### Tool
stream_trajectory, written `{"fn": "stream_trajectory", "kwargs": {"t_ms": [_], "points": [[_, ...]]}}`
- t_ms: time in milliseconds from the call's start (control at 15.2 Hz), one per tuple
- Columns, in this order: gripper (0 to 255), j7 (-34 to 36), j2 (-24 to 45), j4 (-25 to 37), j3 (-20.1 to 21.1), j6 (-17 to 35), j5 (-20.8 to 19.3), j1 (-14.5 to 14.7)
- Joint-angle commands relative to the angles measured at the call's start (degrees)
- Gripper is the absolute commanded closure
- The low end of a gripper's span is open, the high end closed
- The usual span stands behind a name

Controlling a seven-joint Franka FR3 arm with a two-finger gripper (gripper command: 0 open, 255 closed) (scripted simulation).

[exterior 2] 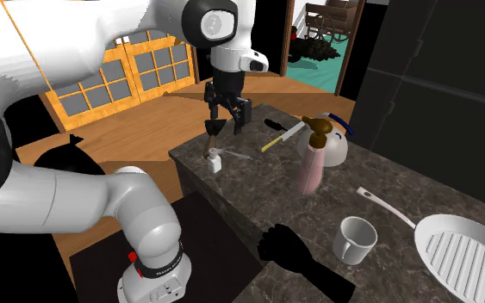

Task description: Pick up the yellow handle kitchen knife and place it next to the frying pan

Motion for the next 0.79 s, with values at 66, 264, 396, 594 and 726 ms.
{"fn": "stream_trajectory", "kwargs": {"t_ms": [66, 264, 396, 594, 726], "points": [[0, 0.27, 1.55, -0.17, 0.45, 1.92, 0.16, 0.02], [0, 1.08, 6.54, -0.19, 1.8, 7.55, 0.53, 0.04], [0, 1.67, 10.13, 0.21, 2.67, 11.14, 0.65, 0.02], [0, 2.63, 15.83, 1.41, 3.92, 16.23, 0.58, -0.04], [0, 3.35, 19.8, 2.62, 4.72, 19.38, 0.36, -0.11]]}}
